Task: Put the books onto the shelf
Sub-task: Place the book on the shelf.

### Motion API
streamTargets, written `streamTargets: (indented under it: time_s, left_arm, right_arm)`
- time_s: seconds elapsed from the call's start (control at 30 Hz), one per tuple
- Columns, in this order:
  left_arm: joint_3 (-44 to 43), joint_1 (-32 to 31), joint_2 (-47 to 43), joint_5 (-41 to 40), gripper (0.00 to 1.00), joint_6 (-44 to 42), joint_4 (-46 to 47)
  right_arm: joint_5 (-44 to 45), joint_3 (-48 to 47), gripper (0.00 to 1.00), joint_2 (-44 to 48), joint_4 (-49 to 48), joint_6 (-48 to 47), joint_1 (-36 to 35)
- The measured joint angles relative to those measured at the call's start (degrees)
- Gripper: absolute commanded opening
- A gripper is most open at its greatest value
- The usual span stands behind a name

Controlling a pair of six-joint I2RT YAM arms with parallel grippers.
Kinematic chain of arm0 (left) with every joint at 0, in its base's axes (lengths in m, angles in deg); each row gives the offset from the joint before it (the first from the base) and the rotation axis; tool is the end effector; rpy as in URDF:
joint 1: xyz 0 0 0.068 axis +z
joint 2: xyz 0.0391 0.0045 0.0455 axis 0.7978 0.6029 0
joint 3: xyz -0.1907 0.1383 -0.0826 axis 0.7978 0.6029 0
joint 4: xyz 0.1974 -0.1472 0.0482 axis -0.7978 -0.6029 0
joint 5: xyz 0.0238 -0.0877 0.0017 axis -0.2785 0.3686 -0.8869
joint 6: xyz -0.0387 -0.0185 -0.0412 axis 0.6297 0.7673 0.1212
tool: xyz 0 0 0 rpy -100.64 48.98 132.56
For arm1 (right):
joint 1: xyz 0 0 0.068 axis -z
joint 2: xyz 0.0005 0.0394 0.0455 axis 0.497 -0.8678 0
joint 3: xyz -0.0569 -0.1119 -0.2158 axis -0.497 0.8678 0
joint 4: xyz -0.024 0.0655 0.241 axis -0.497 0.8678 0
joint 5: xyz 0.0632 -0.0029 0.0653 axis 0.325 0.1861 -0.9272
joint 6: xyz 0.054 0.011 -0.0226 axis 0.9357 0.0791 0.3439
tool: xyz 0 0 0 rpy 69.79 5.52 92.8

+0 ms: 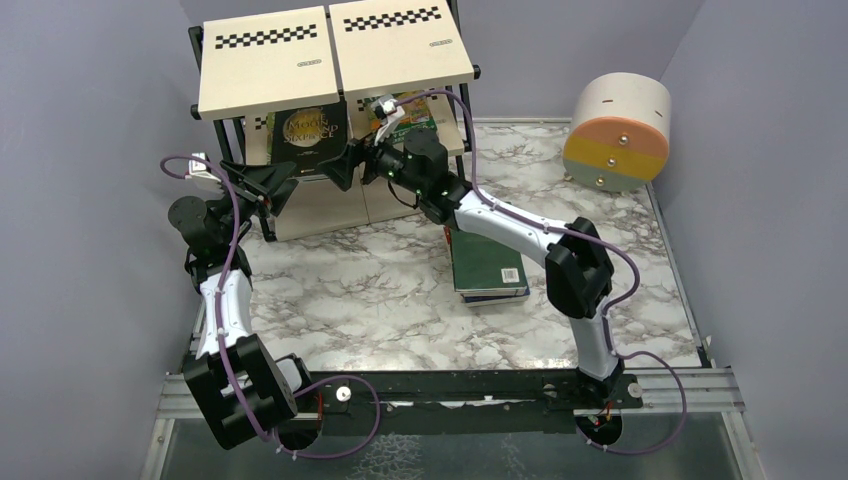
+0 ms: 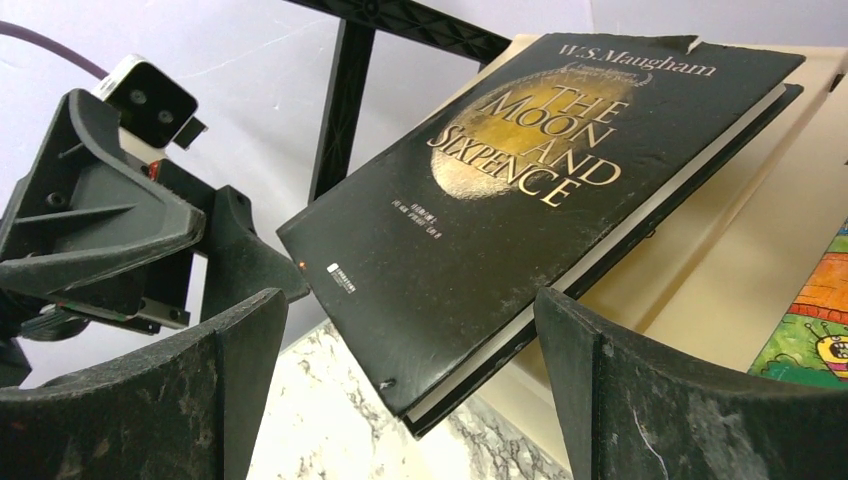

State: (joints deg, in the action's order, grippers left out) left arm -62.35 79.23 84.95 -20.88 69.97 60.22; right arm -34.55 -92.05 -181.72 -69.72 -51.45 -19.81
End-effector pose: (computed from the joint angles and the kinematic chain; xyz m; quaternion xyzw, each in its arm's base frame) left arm 0.2422 0.0805 0.3017 -0.2701 0.6127 -0.5839 0.4591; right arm 0.3106 0.3781 0.3199 -0.2241 0.6575 0.4813 0.5347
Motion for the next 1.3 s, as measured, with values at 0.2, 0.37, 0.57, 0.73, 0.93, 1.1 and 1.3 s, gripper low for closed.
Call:
streamTargets:
  time_s: [0.2,0.37,0.57,0.73,0.93,1.1,1.3]
  left_arm:
    - [0.28,0.0,0.0,-0.02,0.57,0.02,0.09]
    - [0.5,0.0,0.0,-0.13,0.57,0.04,0.39]
    - [0.5,0.0,0.0,-0.28,0.57,0.07,1.01]
    - [0.5,0.0,0.0,-0.37,0.57,0.07,1.31]
    - [0.61,0.0,0.0,-0.39,0.57,0.17,1.49]
    - [0.83,0.02,0.0,-0.39,0.57,0.24,1.92]
    - [2.4,0.26,0.0,-0.39,0.57,0.22,2.21]
  right_arm:
    - [-0.2,-1.55,0.92,-1.25,1.29,-0.42,0.0]
    - [-0.63,-2.29,0.92,-1.57,1.81,-0.94,0.0]
    - [-1.46,-3.58,0.92,-2.21,2.34,-1.38,0.0]
    - [-1.84,-4.48,0.92,-2.84,2.64,-1.38,0.0]
    - [-2.01,-5.66,0.92,-3.65,2.78,-1.38,0.0]
    - [-2.14,-5.99,0.92,-4.0,2.78,-1.38,-0.02]
    - [-2.14,-5.99,0.92,-4.07,2.78,-1.38,-0.02]
